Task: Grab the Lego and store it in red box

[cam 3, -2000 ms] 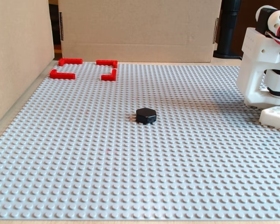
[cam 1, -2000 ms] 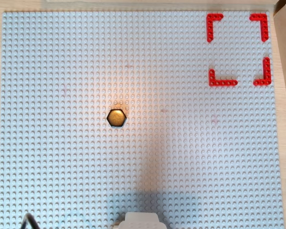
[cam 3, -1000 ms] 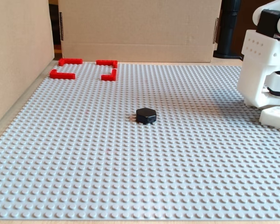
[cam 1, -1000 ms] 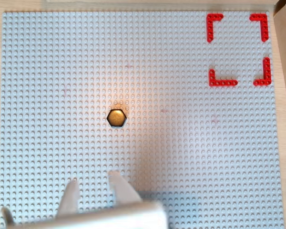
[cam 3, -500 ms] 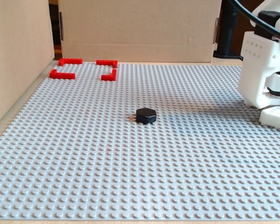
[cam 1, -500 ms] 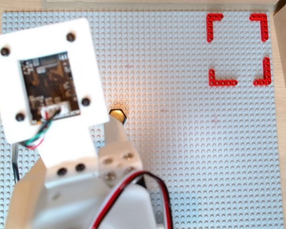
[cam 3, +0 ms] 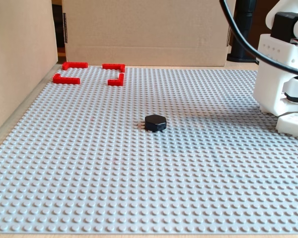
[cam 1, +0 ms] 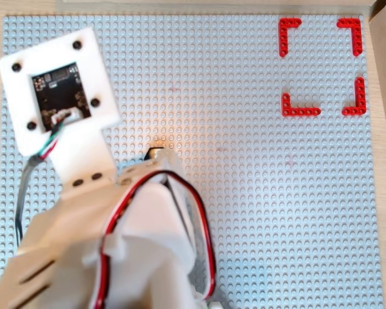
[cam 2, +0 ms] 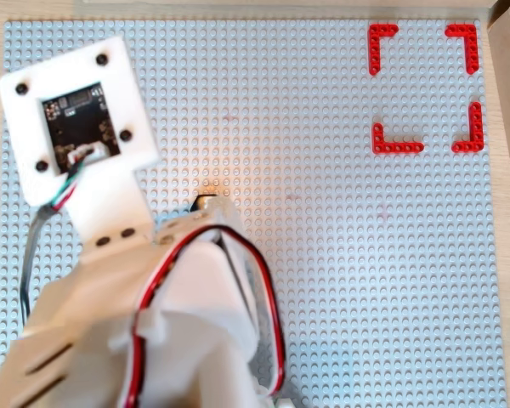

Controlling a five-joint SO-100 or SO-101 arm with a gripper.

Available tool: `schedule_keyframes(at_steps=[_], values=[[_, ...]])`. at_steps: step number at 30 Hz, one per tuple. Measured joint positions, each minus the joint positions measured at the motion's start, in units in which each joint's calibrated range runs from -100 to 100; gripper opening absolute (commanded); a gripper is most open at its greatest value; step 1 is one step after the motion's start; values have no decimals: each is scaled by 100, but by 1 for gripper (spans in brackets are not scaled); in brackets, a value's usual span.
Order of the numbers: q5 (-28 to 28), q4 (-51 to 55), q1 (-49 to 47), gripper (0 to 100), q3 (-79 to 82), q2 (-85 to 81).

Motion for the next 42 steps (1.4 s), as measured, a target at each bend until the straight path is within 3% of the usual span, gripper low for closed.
schedule_keyframes(at_steps=[30, 42], values=[[288, -2945, 720, 18, 2728, 1361], [278, -3178, 720, 18, 2818, 2164]])
